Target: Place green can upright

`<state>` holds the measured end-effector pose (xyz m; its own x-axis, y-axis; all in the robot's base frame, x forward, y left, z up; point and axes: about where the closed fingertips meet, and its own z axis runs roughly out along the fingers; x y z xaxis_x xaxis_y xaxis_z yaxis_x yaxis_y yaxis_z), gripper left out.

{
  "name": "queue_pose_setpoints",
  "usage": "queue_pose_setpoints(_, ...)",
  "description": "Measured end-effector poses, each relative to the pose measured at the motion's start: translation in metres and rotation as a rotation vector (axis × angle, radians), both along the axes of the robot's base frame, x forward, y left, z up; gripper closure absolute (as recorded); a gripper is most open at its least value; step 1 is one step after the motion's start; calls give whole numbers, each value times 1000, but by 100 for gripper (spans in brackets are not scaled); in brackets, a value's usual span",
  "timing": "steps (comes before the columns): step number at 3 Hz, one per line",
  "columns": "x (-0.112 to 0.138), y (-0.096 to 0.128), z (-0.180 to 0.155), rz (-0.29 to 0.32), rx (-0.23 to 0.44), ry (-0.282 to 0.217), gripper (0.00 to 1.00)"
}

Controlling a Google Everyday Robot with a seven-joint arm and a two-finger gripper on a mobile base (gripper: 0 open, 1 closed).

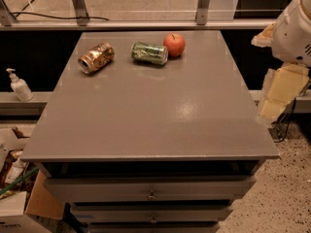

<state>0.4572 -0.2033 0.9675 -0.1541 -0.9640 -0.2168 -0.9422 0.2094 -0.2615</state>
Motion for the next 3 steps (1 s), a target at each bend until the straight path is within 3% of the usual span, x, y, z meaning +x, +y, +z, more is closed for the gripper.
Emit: queue_pose_setpoints(3, 103, 55, -19, 126, 34, -60, 0)
